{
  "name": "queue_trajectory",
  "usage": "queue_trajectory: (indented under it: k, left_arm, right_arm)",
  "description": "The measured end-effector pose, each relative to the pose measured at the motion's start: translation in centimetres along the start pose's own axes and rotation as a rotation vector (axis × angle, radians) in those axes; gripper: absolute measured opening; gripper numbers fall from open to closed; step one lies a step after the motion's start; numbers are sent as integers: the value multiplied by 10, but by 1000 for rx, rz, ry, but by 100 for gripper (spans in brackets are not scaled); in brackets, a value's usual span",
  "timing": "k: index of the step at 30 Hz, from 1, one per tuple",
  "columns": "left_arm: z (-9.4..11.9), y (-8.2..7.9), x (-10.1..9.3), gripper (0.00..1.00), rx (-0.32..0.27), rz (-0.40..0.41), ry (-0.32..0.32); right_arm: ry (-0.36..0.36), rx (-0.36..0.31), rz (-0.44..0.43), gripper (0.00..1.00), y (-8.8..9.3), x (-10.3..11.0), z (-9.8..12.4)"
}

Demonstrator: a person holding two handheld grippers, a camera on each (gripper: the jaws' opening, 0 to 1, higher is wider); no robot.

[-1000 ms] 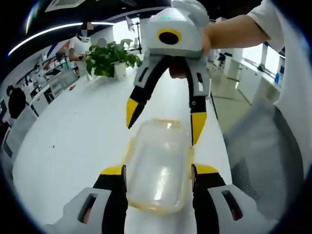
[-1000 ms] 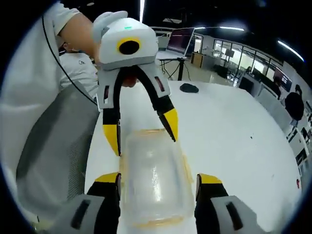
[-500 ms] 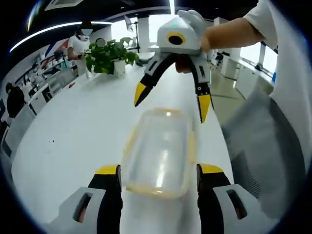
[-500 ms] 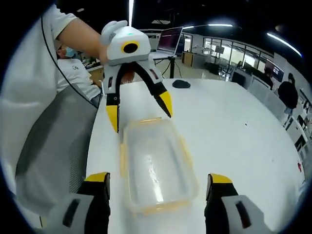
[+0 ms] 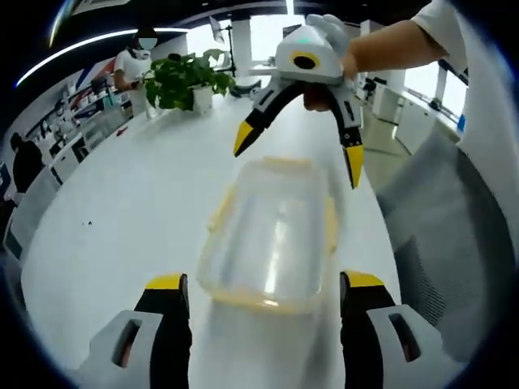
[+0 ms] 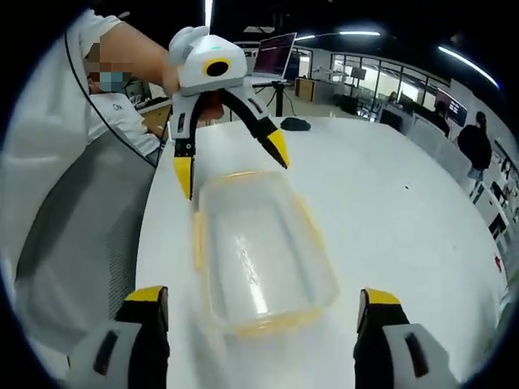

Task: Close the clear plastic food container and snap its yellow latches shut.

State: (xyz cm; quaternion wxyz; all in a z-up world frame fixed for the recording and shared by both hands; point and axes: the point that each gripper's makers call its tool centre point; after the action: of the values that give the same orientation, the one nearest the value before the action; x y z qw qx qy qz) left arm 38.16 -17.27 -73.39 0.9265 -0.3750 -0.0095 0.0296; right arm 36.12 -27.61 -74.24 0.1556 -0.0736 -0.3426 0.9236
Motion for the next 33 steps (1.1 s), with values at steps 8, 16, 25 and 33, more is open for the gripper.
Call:
queue_trajectory:
  k: [8,16,25,33]
  left_arm:
    - [-9,5,-2,74,34,-39,1]
    - [-11,7,2,71,40,-46,-9]
    - [-8,9,3,71,31,-41,-19]
    - [6,25,6,71,46,-29,-31]
  right_arm:
    - [39,-2,69,82,0,-8,-6]
    - [26,3,89,75,1,-4,-13]
    - [21,-8,96,74,-4,-5,-15]
    - [9,-21,107,74,-19,-1,-28]
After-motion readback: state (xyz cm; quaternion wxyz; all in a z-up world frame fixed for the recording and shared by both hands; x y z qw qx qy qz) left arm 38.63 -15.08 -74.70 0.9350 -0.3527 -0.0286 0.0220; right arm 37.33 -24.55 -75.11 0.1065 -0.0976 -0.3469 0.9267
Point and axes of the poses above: the point that each gripper's makers call its tool centre point, and the gripper's own axes: z roughly backward along the fingers, x roughly to its left, y roughly out of its underside, and after that the axes turned 3 degrees about y, right-handed
